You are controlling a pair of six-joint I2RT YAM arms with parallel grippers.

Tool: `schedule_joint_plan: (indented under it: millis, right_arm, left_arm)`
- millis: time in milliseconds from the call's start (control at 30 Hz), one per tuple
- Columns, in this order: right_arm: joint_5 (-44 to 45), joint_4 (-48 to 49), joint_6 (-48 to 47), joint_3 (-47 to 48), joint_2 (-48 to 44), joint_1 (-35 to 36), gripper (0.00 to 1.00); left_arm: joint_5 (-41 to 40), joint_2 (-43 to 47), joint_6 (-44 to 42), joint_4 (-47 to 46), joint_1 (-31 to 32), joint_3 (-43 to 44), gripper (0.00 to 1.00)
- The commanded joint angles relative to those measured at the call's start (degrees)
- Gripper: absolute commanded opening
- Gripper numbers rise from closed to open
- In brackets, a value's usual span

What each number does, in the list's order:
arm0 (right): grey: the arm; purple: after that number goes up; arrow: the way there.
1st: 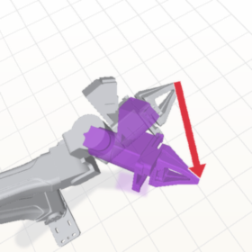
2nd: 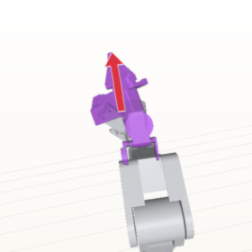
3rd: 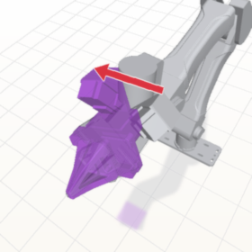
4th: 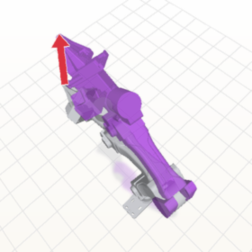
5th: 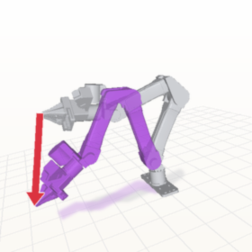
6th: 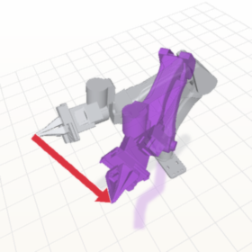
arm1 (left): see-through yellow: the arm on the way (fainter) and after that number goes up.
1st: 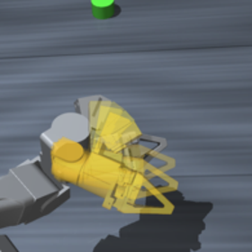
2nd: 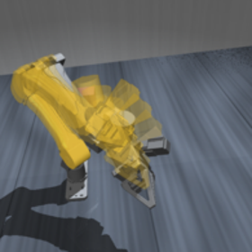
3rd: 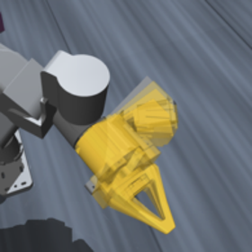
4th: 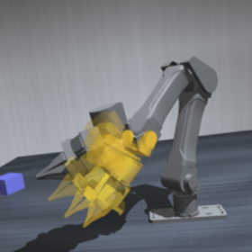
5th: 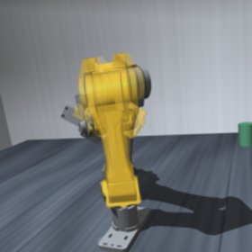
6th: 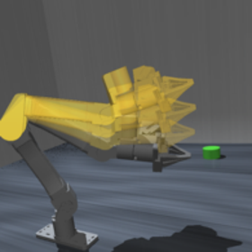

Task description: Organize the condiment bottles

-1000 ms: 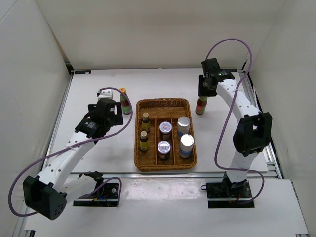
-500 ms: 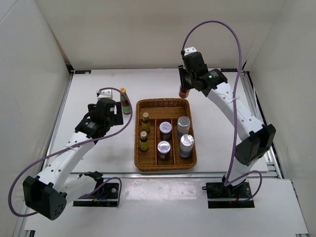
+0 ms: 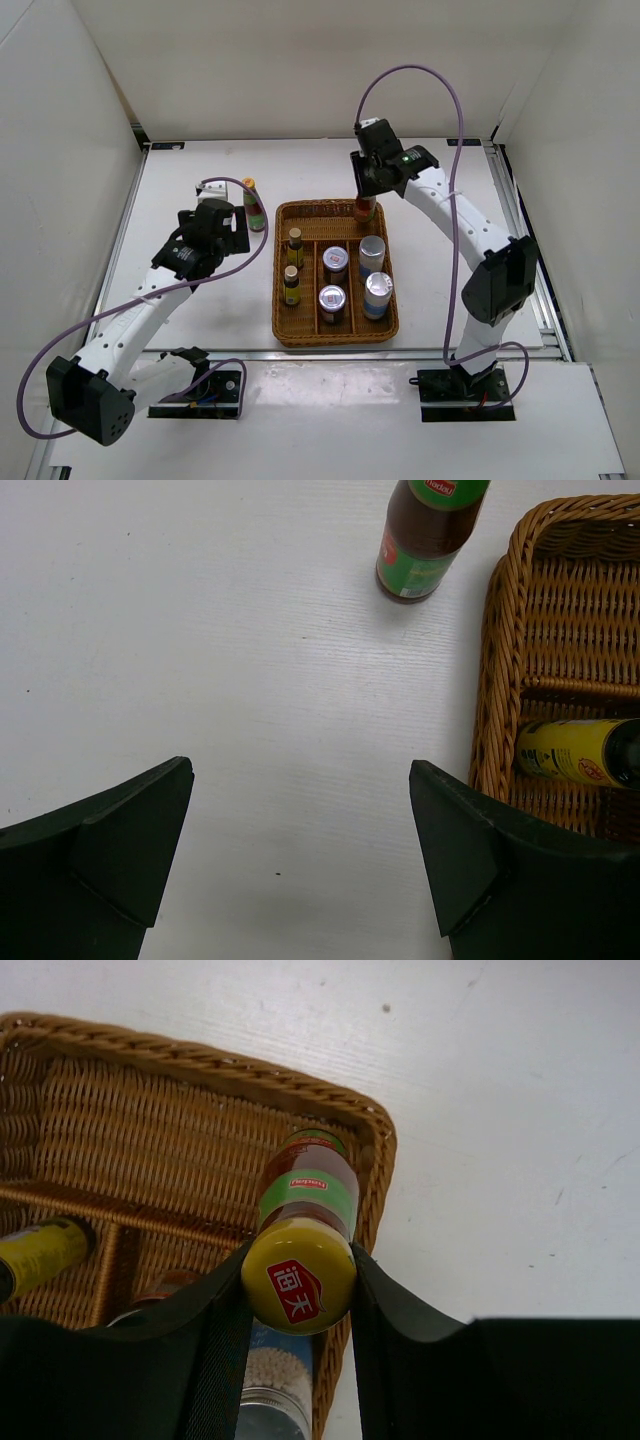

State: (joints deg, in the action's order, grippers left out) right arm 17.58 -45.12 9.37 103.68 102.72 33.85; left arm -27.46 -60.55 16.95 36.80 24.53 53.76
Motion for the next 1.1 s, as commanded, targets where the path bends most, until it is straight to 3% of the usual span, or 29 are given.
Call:
schedule_joint_plan:
  millis: [0, 300, 367, 500, 567, 633, 733, 867, 1000, 1067]
  right_arm:
    - [-2.46, 6.01, 2.24, -0.22, -1.03, 0.34, 0.0]
    - [-4.84, 5.84, 4.08, -1.37, 2.58, -0.18, 0.02]
    - [-5.45, 5.84, 4.69, -1.37, 3.1, -0.8, 0.11]
    - [-7.47, 5.84, 5.22, -1.9, 3.63, -1.94, 0.18]
    - [-8.17, 5.23, 5.22, -1.9, 4.24, -1.94, 0.29]
    - [-8.18, 4.7, 5.22, -1.29, 4.25, -1.94, 0.32]
    - [-8.18, 4.69, 5.22, -0.76, 4.77, -1.94, 0.54]
    - [-8.71, 4.69, 4.17, 1.26, 4.77, -1.94, 0.65]
    - [-8.18, 2.59, 4.17, 4.43, 5.3, -1.94, 0.9]
    - [-7.66, 2.58, 4.17, 5.13, 5.3, -1.94, 0.93]
  left_arm:
    - [-0.49, 0.88, -0.34, -1.02, -0.19, 0.74, 1.0]
    - [-0.49, 0.88, -0.34, -1.02, -0.19, 0.74, 1.0]
    - [-0.49, 0.88, -0.34, -1.02, -0.19, 0.74, 1.0]
    - [-0.49, 0.88, -0.34, -1.02, -0.19, 0.74, 1.0]
    - [-0.49, 0.88, -0.34, -1.02, -0.19, 0.74, 1.0]
    - [-1.01, 0.88, -0.34, -1.02, -0.19, 0.74, 1.0]
    - [-1.54, 0.88, -0.34, -1.02, -0.19, 0.74, 1.0]
    - [-2.07, 1.4, -0.34, -1.02, -0.19, 0.74, 1.0]
    - [-2.07, 1.4, -0.34, -1.02, -0.19, 0.74, 1.0]
    - [-1.54, 1.4, -0.34, -1.02, -0.19, 0.21, 1.0]
